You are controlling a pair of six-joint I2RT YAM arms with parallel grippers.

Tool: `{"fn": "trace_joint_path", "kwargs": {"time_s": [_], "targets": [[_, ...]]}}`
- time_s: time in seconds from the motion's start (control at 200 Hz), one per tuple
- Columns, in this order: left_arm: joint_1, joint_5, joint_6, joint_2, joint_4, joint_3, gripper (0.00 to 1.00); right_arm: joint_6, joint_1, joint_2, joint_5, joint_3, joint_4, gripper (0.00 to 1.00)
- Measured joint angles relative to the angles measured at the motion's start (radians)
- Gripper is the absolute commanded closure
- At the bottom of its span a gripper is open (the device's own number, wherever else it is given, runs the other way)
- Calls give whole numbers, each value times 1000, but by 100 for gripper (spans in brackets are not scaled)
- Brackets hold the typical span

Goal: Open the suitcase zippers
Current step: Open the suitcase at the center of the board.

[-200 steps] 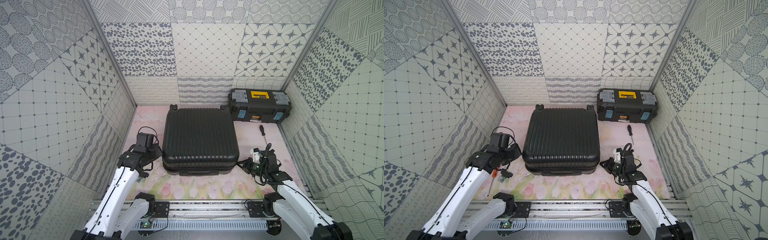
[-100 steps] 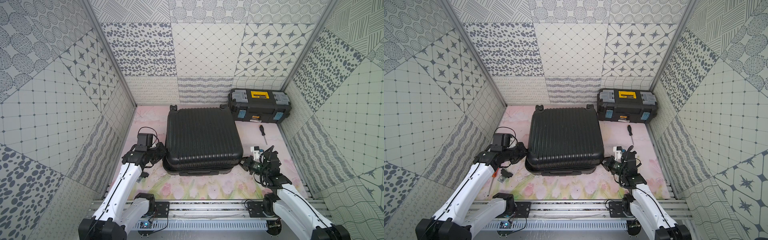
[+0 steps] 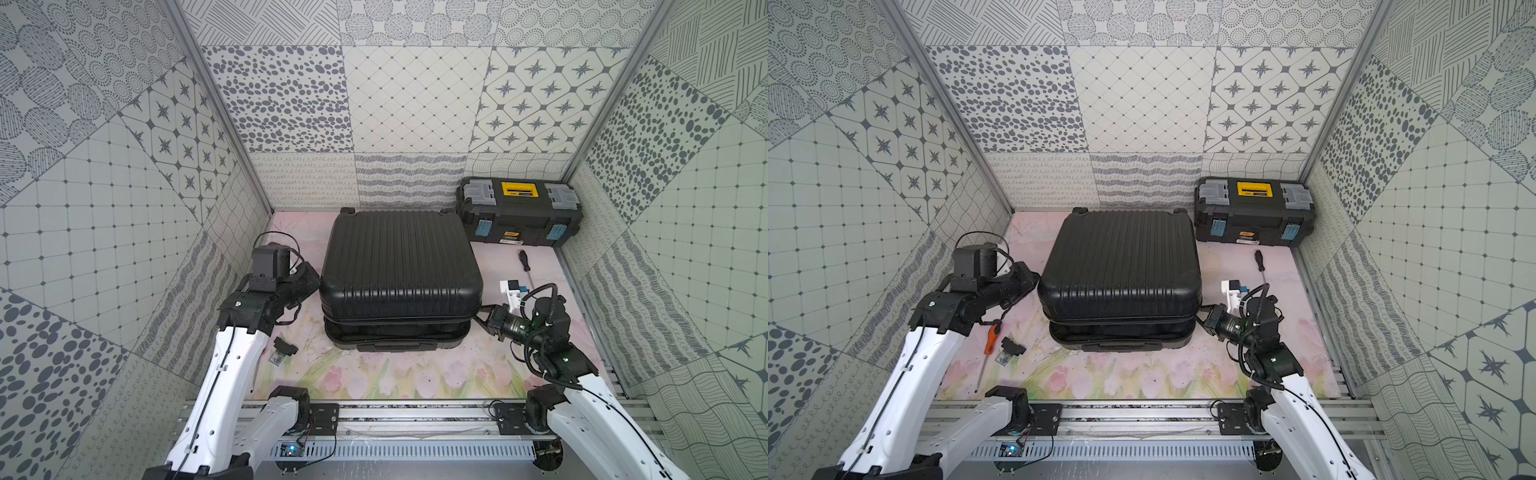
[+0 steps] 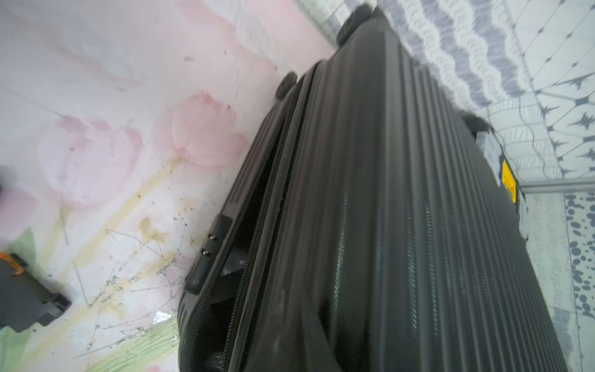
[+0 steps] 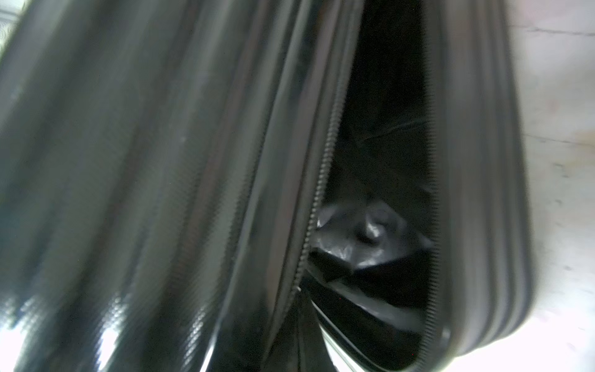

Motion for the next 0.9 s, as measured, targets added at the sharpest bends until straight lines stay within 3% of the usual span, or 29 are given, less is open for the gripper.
{"fn": "trace_joint_path", "kwargs": {"time_s": [0.085, 0.15, 0.385, 0.59, 0.7, 0.901], "targets": [[-30, -84, 24, -13, -37, 98, 83, -4, 39, 48, 12, 37, -1, 100], [-76, -147, 48, -27, -60, 158, 100, -6, 58, 85, 26, 64, -1, 100], [-383, -295, 180, -67, -121, 232, 100, -29, 66, 205, 73, 176, -8, 100], [-787, -333, 298, -119, -145, 100, 100, -54, 66, 279, 101, 246, -4, 100], [-959, -330, 320, -80, -148, 10, 100, -64, 66, 299, 112, 251, -8, 100], [-1119, -292, 280, -53, -79, -230, 100, -77, 66, 322, 127, 280, -16, 100]]}}
